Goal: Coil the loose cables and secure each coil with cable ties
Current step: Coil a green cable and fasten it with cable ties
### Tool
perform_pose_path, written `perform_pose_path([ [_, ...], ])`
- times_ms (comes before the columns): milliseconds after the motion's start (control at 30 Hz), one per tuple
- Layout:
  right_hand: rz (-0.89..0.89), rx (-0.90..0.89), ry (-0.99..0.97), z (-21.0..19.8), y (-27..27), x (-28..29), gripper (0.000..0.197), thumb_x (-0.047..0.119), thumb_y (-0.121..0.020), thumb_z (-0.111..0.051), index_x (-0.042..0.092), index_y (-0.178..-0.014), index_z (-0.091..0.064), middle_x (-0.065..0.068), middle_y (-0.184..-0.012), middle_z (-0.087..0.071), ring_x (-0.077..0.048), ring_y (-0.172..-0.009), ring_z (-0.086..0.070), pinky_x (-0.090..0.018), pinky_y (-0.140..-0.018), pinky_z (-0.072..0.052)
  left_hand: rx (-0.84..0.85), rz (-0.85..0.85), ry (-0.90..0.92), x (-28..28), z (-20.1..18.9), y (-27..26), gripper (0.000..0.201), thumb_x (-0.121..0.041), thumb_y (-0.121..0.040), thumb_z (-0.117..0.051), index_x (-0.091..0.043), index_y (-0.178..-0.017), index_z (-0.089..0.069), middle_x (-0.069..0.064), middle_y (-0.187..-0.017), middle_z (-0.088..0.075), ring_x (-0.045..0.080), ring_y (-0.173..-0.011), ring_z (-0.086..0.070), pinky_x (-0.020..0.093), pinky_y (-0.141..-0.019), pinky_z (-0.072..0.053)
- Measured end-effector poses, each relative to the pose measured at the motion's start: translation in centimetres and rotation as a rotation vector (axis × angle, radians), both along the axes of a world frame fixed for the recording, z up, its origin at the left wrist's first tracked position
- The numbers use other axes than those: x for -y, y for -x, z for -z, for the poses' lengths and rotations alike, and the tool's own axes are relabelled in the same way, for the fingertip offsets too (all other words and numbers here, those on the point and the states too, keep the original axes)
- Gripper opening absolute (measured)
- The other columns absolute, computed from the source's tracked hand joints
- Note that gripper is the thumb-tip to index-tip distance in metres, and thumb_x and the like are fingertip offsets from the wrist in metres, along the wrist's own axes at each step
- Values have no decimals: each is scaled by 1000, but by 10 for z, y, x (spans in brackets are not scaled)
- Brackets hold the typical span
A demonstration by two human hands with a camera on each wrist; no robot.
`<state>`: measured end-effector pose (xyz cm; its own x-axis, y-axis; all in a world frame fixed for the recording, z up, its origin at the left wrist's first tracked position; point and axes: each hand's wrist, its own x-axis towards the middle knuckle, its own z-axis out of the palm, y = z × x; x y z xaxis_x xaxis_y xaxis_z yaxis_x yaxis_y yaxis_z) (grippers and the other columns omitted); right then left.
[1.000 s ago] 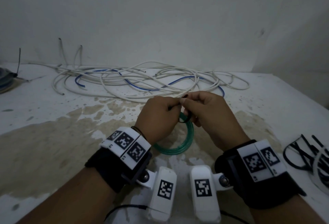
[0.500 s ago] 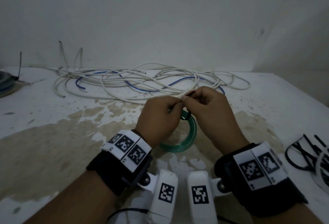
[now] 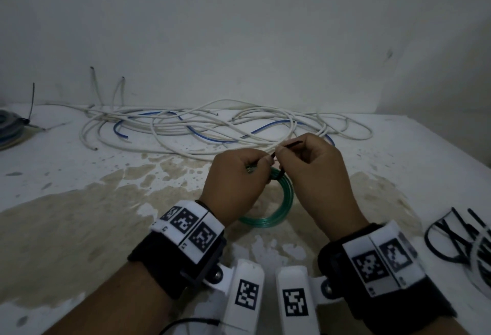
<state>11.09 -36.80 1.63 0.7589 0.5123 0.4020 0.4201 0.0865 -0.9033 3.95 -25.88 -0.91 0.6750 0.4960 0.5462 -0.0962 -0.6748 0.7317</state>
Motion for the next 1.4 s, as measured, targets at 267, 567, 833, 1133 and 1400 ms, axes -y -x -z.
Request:
perform_pose_path([
  [267, 61, 28, 32, 2, -6, 2, 14, 11, -84, -64, 12, -70, -64, 8, -59, -64, -1, -57, -59, -13, -54, -45, -74, 59, 61, 5, -3, -1, 35, -29, -92, -51, -16, -66, -71, 1, -65, -69, 14, -65, -63, 32, -66, -48],
  [567, -8, 43, 35, 2, 1, 0, 9, 8, -85, -64, 4, -77, -64, -2, -65, -67, -7, -60, -65, -16, -57, -49, -22, 62, 9, -1, 1, 1, 39, -29, -90, -47, -12, -61, -67, -2, -60, -66, 10, -62, -63, 36, -66, -50],
  [833, 111, 127, 70, 2, -9, 4, 16, 23, -85, -67, 12, -74, -71, 3, -68, -70, -10, -69, -66, -22, -65, -51, -102, 130, 331, 9, -9, 0, 28, -23, -101, -39, -17, -96, -66, -6, -67, -52, -1, -52, -45, 15, -52, -35],
  [1133, 105, 218, 74, 2, -8, 5, 9, 19, -82, -71, 25, -78, -69, 15, -71, -68, 1, -72, -65, -12, -69, -49, -163, 258, 421, 11, -12, 2, 16, -24, -96, -50, -34, -108, -56, -20, -62, -54, -4, -49, -45, 14, -47, -32],
  [1400, 87, 392, 81, 2, -9, 4, 15, 17, -83, -70, 31, -78, -69, 24, -69, -63, 3, -79, -62, -10, -71, -44, -61, 202, 432, 9, -13, 4, 14, -10, -91, -54, -22, -93, -59, -6, -70, -60, -2, -48, -44, 12, -48, -32],
])
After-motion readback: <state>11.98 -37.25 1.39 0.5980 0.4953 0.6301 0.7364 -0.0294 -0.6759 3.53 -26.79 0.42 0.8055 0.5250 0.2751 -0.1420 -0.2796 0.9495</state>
